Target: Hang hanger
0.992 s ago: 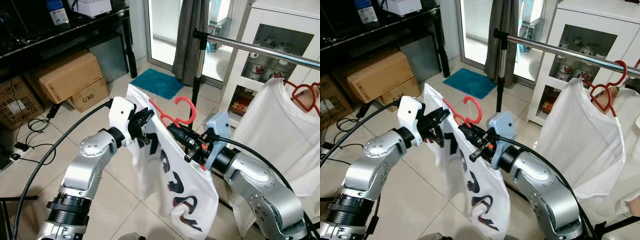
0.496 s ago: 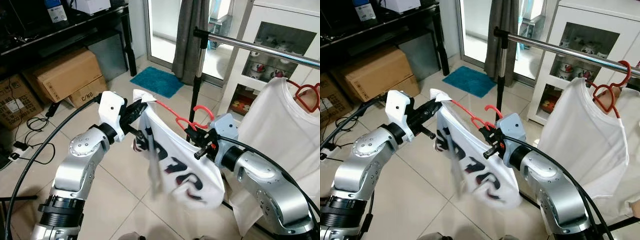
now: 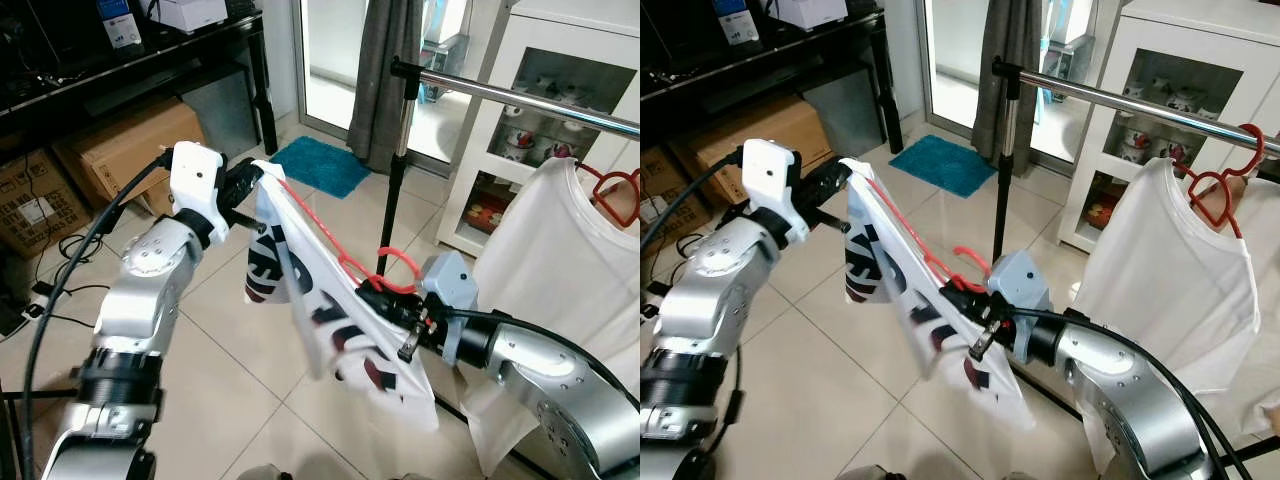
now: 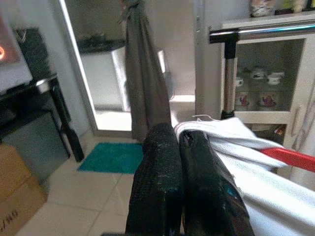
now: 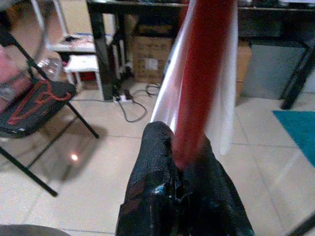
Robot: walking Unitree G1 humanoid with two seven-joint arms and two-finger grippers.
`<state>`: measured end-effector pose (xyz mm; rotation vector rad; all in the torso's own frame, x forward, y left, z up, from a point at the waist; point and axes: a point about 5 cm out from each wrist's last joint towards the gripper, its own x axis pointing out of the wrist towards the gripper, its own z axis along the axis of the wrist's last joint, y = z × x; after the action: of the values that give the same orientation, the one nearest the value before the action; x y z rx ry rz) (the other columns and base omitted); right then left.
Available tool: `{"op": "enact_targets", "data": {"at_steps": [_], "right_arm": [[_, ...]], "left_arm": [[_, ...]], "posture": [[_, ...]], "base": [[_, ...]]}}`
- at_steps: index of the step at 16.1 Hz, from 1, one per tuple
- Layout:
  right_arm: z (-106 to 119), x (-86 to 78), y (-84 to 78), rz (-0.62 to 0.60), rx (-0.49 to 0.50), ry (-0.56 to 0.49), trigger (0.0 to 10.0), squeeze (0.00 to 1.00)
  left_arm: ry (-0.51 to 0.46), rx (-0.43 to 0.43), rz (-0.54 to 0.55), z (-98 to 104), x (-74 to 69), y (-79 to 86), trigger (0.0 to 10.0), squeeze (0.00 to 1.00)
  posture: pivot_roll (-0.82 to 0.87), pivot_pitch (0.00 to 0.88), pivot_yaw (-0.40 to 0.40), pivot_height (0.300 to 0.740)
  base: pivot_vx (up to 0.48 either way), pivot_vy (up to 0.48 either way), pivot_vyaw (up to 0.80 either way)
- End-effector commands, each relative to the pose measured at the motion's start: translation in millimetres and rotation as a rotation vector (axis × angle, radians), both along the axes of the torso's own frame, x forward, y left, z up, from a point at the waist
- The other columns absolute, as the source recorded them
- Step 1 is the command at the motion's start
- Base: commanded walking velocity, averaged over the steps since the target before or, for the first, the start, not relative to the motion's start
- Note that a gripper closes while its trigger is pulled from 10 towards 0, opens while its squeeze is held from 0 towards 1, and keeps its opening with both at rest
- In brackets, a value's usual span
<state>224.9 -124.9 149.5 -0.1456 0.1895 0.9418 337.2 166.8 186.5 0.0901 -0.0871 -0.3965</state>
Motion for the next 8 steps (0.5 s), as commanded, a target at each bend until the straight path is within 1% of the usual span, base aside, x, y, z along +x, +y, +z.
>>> {"op": "enact_targets", "data": {"at_steps": [1, 2, 4, 5, 6, 7, 8], "right_arm": [[-10, -8.8, -5.5, 0.03, -0.023, 0.067, 0.0, 0.0], [-10, -12.8, -4.0, 0.056, -0.01, 0.081, 0.0, 0.0], [-13, -18.7, -3.7, 0.092, -0.033, 0.107, 0.0, 0.0], [-18, -10.8, -9.1, 0.007, -0.129, 0.102, 0.0, 0.0], [-18, 3.3, -15.6, -0.122, -0.203, 0.083, 0.0, 0.0], [-13, 12.0, -15.8, -0.167, -0.23, 0.068, 0.0, 0.0], [-10, 15.8, -14.0, -0.172, -0.239, 0.064, 0.0, 0.0]], "left_arm": [[-0.093, -0.068, 0.234, 24, 5.7, 41.1, 0.0, 0.0], [-0.092, -0.103, 0.267, 24, 8.4, 44.5, 0.0, 0.0], [-0.114, -0.029, 0.259, 25, 10.9, 42.7, 0.0, 0.0], [-0.135, 0.163, 0.117, 22, 9.5, 25.2, 0.0, 0.0], [-0.128, 0.34, -0.048, 12, 5.6, 5.8, 0.0, 0.0], [-0.115, 0.409, -0.151, 4, 2.4, -7.4, 0.0, 0.0], [-0.106, 0.422, -0.199, 1, 0.7, -15.2, 0.0, 0.0]], "posture": [[-0.09, 0.0, 0.089, 0.74], [-0.09, 0.0, 0.094, 0.74], [-0.09, 0.0, 0.098, 0.74], [-0.09, 0.0, 0.099, 0.74], [-0.1, 0.0, 0.104, 0.74], [-0.1, 0.0, 0.107, 0.74], [-0.11, 0.0, 0.11, 0.74]], "base": [[0.0, 0.0, 0.0], [0.0, 0.0, 0.0], [0.0, 0.0, 0.0], [0.0, 0.0, 0.0], [0.0, 0.0, 0.0], [0.0, 0.0, 0.0], [0.0, 0.0, 0.0]]}}
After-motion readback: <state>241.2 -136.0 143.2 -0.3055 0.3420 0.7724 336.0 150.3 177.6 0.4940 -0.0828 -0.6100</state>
